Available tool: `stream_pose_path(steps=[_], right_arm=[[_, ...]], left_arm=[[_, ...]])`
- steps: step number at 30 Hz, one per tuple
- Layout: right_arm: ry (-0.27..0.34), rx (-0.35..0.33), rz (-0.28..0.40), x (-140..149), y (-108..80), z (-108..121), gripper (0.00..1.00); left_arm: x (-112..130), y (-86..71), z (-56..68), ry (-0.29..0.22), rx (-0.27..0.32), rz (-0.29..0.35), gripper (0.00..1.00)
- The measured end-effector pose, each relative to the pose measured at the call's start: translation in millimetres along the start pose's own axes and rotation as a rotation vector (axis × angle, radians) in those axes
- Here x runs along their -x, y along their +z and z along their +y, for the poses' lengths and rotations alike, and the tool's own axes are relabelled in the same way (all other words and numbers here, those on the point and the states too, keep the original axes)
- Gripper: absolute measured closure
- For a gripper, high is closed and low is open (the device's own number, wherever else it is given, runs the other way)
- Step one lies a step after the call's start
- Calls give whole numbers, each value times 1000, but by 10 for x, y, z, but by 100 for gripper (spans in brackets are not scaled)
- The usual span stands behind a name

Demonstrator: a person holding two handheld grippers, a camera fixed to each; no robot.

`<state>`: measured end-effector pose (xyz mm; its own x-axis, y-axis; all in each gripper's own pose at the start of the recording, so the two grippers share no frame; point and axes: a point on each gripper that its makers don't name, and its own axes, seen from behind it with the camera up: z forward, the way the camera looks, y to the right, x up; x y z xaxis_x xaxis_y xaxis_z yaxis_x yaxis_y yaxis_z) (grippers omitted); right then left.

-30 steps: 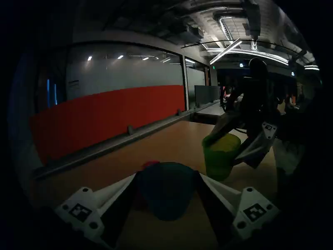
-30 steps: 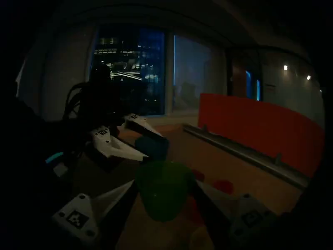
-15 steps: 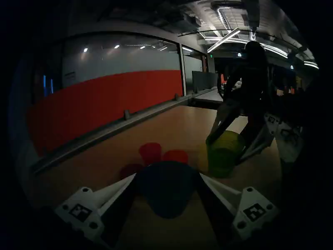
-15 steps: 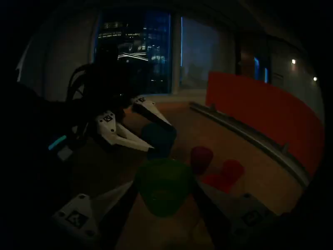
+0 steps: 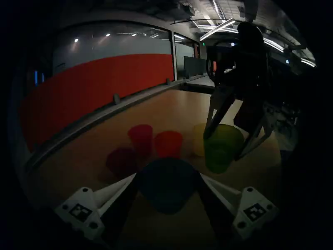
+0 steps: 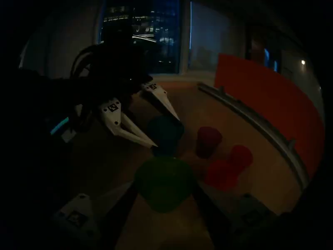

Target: Pour water

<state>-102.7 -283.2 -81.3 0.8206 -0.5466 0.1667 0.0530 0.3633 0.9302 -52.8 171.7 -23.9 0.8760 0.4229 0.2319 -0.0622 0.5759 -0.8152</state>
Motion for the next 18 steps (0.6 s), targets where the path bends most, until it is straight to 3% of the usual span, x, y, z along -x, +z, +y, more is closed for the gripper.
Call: stream_pose_path(steps=[18], right_arm=[[-23, -47, -133, 308, 132, -18, 0]], left_arm=[[248, 190, 104, 59, 74, -104, 8]])
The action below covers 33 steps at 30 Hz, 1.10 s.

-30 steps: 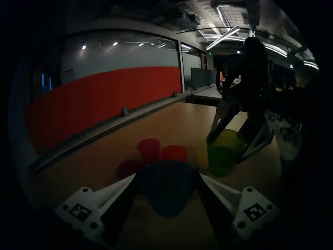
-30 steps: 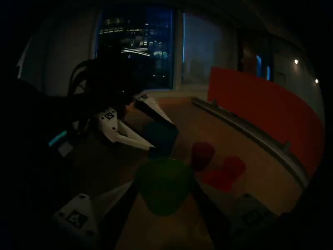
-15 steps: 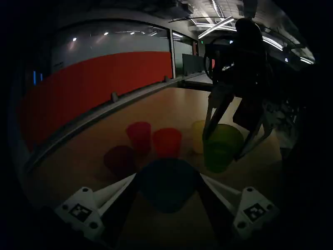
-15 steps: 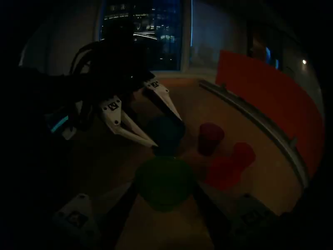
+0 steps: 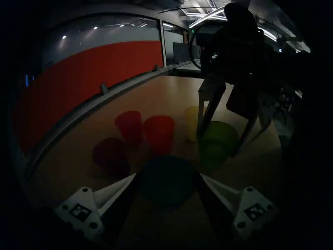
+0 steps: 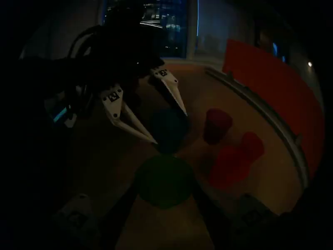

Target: Pour water

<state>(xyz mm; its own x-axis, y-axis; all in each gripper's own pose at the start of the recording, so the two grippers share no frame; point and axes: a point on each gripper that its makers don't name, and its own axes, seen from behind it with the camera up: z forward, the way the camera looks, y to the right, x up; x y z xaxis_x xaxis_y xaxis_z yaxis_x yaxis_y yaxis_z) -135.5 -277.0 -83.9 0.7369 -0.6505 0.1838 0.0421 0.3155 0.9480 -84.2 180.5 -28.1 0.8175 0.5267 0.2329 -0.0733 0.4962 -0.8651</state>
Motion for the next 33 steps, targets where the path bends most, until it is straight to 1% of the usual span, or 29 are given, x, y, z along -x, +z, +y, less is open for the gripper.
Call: stream_pose_path(steps=[3, 12, 18, 29, 33], right_arm=[[-1, -2, -12, 30, 7, 2, 0], [7, -6, -19, 76, 57, 11, 0], [9, -2, -27, 129, 85, 14, 0], [14, 4, -37, 205, 103, 8, 0], [12, 7, -39, 221, 102, 4, 0]], left_arm=[[5, 33, 10, 1, 8, -4, 8], [59, 112, 18, -15, 23, -12, 8], [95, 137, 30, -9, 28, -21, 8], [165, 163, 25, -16, 29, -40, 7], [219, 173, 23, -14, 31, -58, 6]])
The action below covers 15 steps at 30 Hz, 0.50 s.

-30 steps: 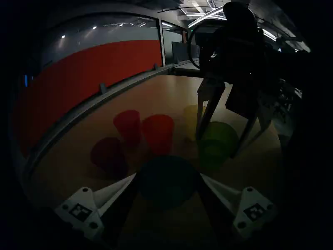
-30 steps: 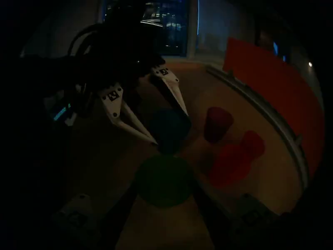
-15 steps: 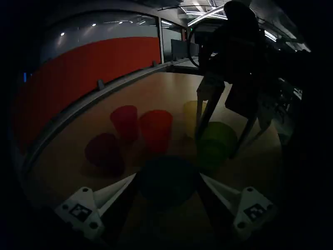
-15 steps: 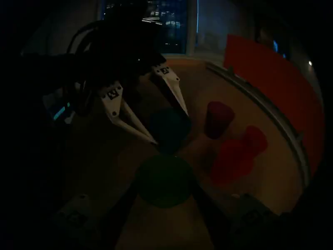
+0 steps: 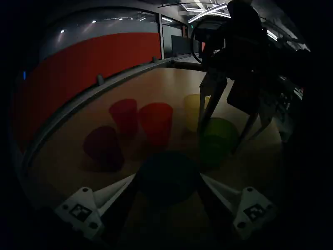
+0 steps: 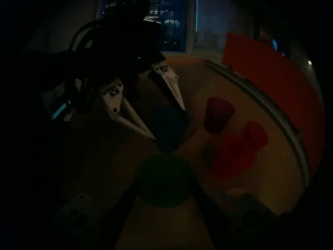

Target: Pour water

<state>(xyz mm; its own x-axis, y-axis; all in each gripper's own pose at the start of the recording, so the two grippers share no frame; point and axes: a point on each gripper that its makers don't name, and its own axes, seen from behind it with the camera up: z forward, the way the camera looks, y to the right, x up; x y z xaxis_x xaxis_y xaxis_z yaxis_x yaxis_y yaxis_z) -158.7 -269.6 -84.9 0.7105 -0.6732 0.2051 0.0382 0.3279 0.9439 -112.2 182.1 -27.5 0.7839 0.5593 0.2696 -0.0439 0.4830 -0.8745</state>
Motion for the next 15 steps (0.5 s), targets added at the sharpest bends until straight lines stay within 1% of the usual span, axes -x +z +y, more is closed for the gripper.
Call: stream_pose_path(steps=[8, 15], right_arm=[[-2, 11, -13, 55, 4, 7, 0], [-23, 10, -29, 90, -14, -22, 0]], left_arm=[[80, 56, -4, 0, 4, -29, 6], [105, 14, -30, -12, 4, -43, 5]])
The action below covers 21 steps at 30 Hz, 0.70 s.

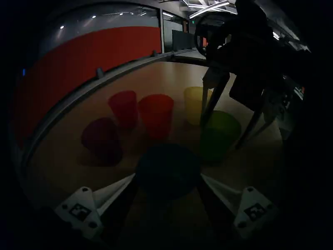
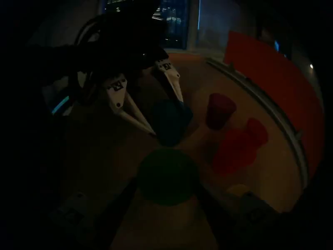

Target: Pour water

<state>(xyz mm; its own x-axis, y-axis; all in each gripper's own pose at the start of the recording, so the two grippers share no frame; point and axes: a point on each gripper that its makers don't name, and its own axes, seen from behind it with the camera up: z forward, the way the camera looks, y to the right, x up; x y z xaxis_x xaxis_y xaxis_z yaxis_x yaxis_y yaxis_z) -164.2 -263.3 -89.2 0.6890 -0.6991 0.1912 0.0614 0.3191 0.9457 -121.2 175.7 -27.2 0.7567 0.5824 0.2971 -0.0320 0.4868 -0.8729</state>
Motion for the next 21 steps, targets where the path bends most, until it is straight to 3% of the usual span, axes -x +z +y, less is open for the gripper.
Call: stream_pose_path(steps=[21], right_arm=[[-4, 59, 43, -156, -392, 64, 0]], left_arm=[[-110, -317, 1, -1, -38, 19, 3]])
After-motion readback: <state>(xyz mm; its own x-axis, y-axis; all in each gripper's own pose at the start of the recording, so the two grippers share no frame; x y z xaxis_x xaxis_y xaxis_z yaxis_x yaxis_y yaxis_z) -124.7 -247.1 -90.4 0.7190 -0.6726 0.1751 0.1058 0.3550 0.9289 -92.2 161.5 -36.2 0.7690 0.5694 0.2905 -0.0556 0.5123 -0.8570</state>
